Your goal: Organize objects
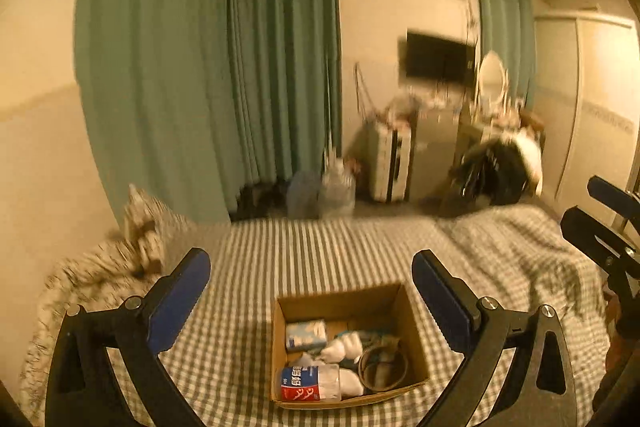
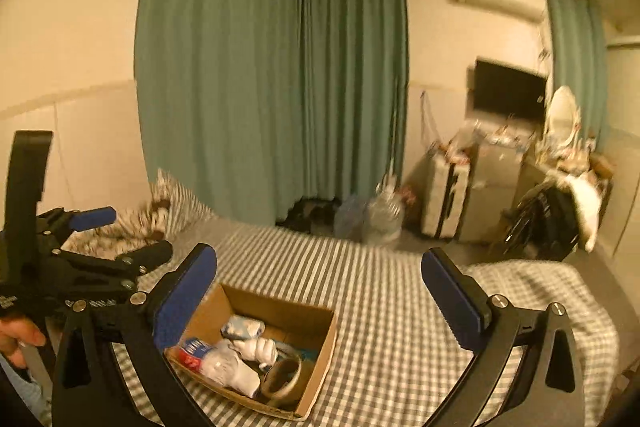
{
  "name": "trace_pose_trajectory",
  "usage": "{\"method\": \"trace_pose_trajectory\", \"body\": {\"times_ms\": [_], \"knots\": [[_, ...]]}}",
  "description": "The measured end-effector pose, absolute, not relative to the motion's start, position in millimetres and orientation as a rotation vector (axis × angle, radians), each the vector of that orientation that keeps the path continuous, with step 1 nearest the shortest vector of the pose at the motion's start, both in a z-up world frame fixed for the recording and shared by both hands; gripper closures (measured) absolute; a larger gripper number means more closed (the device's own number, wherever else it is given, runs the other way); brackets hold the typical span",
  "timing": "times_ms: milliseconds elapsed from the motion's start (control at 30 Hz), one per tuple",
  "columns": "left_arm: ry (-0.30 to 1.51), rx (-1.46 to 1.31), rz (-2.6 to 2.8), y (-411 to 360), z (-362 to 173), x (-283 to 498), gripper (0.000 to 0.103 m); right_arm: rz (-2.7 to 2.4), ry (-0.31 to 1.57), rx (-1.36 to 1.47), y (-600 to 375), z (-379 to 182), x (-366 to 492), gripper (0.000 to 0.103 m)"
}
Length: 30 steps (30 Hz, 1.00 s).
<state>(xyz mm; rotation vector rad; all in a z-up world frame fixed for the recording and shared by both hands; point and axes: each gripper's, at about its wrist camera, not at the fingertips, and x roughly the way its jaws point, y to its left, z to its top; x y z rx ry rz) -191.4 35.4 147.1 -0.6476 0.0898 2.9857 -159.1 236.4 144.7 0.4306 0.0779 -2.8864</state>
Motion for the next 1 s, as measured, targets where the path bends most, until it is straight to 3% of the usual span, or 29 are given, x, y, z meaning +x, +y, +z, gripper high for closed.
{"method": "trace_pose_trajectory", "body": {"times_ms": [167, 333, 633, 800, 1000], "knots": [[0.066, -0.539, 3.007, 26.9, 188.4, -138.2, 0.000, -2.930, 0.041, 0.319, 244.9, 190.4, -101.6, 0.000], [0.021, -0.375, 3.050, 16.9, 180.2, -88.3, 0.000, -2.985, 0.035, 0.317, 255.9, 192.1, -60.3, 0.000], [-0.142, -0.209, 3.180, 24.0, 78.8, -55.1, 0.000, -3.065, 0.080, 0.329, 264.4, 85.6, -34.2, 0.000], [-0.133, -0.541, 3.122, 30.0, -11.7, -86.4, 0.000, -2.995, 0.133, 0.468, 263.4, 12.0, -58.9, 0.000], [-0.024, -0.551, 3.140, 44.7, -16.0, -97.9, 0.000, -3.014, 0.176, 0.461, 262.1, -1.7, -72.8, 0.000]]}}
